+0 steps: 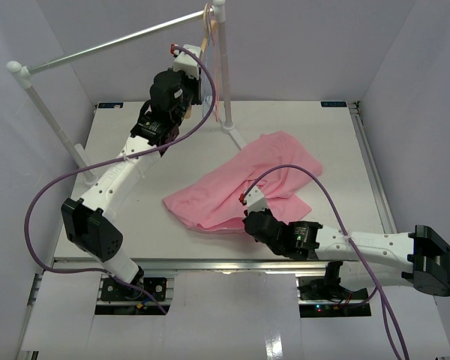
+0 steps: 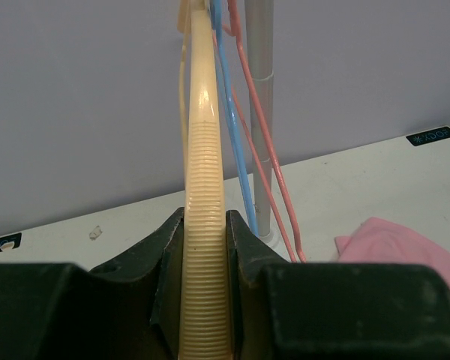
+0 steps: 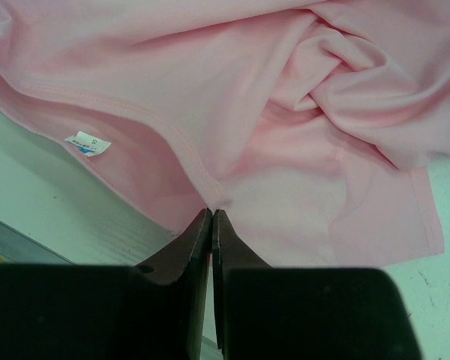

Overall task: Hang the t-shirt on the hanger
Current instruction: Pick up the hanger from the clothesline.

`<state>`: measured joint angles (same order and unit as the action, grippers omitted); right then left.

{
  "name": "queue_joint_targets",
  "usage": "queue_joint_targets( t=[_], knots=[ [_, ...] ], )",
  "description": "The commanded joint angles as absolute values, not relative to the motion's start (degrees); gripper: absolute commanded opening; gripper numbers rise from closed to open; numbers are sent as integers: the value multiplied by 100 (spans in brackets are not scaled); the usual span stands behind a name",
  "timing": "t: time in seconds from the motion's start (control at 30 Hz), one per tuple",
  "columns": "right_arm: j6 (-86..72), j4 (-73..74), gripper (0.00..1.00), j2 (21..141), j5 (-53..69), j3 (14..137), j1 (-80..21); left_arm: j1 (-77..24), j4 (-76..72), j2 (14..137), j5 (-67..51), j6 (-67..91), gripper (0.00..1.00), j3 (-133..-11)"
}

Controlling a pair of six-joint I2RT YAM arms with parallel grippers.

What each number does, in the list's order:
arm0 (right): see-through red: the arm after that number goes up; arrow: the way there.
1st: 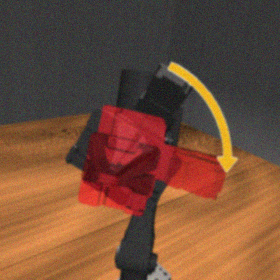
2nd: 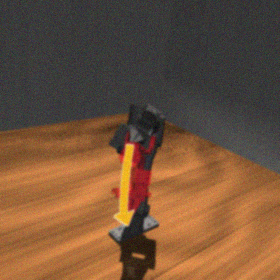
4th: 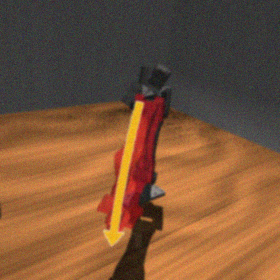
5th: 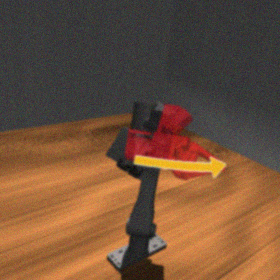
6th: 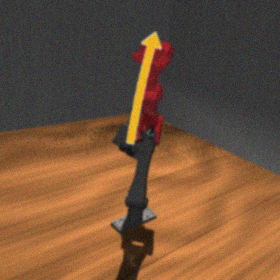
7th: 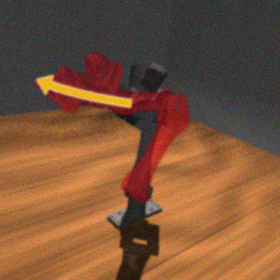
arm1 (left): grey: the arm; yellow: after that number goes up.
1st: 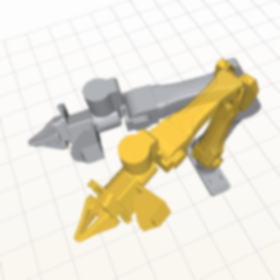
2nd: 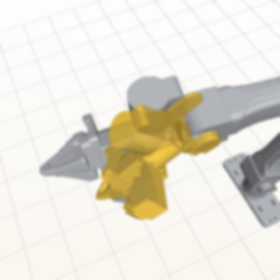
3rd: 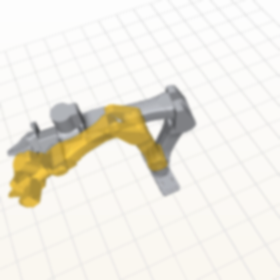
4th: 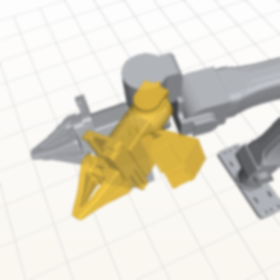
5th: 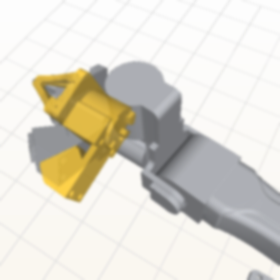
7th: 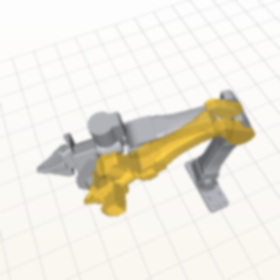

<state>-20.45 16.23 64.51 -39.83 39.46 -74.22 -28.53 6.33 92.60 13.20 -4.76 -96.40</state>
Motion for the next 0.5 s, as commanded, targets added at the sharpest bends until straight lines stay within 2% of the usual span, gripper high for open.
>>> queue_joint_targets(
  t=[0.0, 0.13, 0.47],
  knots=[
    [-1968, 1450, 8, 6354, -3981, 3894, -7418, -2839, 736, 9114, 1616, -410, 8, -9983],
    [-1952, 1450, 8, 6372, -3964, 3894, -7409, -2839, 793, 9056, 1920, -395, 0, -10073],
    [-1942, 1434, 8, 6291, -3995, 3867, -7416, -2839, 720, 8929, 2037, -382, 0, -10101]
  ],
)
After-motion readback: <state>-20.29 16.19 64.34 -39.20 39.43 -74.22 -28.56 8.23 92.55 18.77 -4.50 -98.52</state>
